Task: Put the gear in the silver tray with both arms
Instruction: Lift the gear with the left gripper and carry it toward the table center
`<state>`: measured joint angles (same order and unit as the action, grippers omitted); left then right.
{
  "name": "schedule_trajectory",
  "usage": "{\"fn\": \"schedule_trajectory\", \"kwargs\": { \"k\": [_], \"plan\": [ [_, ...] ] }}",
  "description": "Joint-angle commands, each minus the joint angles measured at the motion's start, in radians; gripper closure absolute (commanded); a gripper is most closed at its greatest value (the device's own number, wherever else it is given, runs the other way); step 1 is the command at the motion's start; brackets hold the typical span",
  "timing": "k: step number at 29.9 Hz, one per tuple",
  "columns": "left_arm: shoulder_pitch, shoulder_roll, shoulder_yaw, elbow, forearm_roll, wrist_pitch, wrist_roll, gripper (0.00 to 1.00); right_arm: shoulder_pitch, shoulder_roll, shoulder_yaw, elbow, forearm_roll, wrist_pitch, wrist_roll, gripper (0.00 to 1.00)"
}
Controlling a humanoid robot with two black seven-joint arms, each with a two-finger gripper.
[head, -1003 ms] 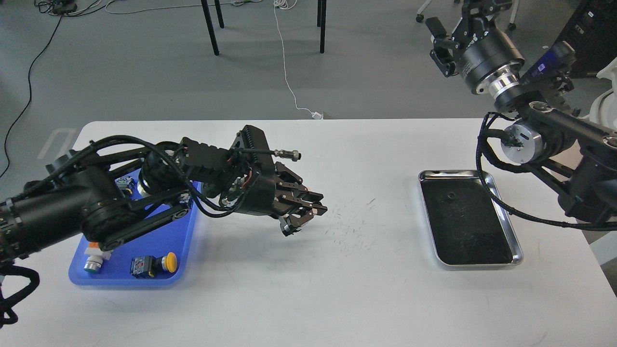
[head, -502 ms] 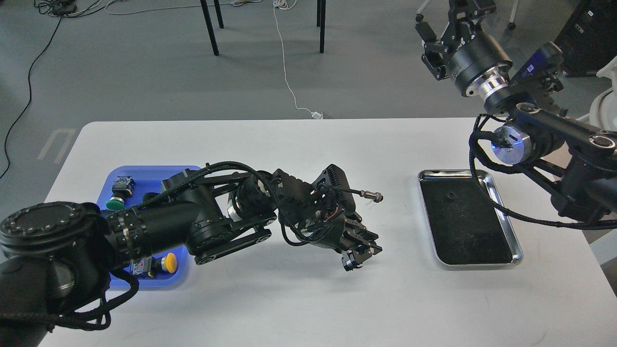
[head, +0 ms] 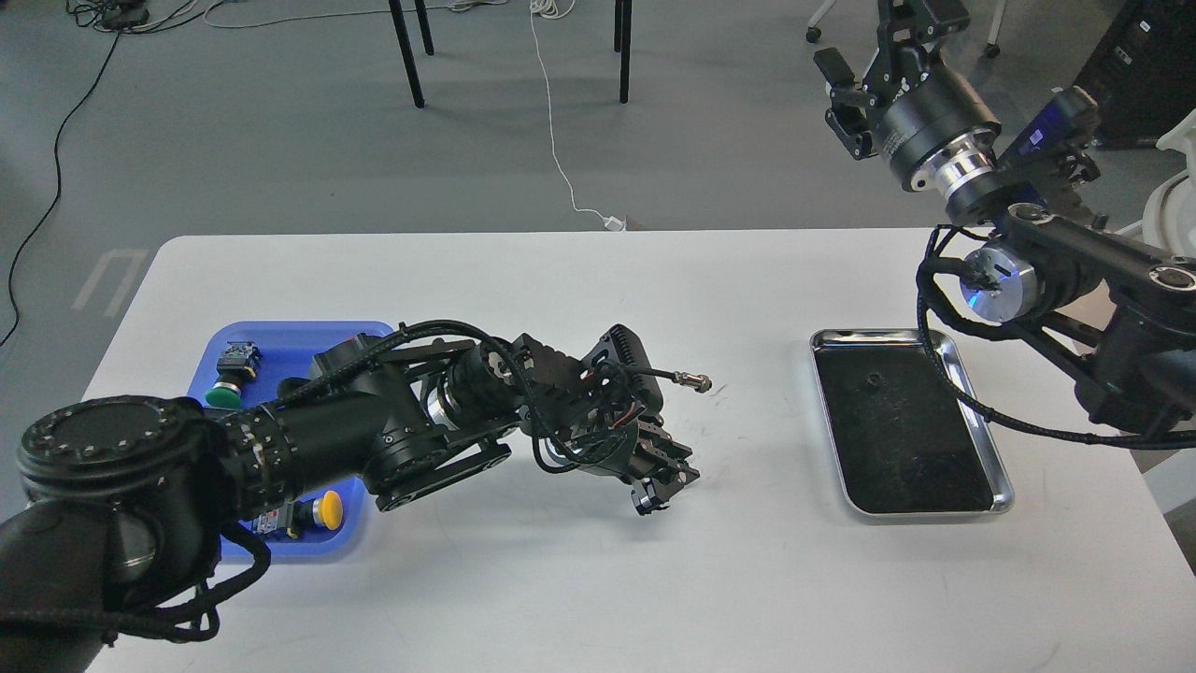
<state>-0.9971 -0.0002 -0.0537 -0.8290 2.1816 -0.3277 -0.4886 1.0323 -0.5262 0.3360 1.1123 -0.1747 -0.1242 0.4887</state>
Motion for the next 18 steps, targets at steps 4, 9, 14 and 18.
{"fn": "schedule_trajectory", "kwargs": {
  "k": [4, 9, 14, 18],
  "plan": [
    [0.003, 0.0, -0.002, 0.001, 0.0, 0.001, 0.0, 0.15, -0.002, -0.001, -0.002, 0.0, 0.0, 0.001, 0.0, 0.03],
    [0.003, 0.006, -0.02, -0.015, 0.0, 0.053, 0.0, 0.06, -0.003, -0.032, -0.002, 0.003, 0.0, 0.008, 0.0, 0.03],
    [0.003, 0.123, -0.193, -0.071, 0.0, 0.078, 0.0, 0.04, -0.024, -0.106, -0.006, 0.026, -0.02, 0.024, 0.0, 0.02],
    [0.058, 0.255, -0.268, -0.104, -0.311, 0.078, 0.0, 0.03, -0.035, -0.179, -0.093, 0.044, -0.097, 0.11, 0.0, 0.02]
  ]
}}
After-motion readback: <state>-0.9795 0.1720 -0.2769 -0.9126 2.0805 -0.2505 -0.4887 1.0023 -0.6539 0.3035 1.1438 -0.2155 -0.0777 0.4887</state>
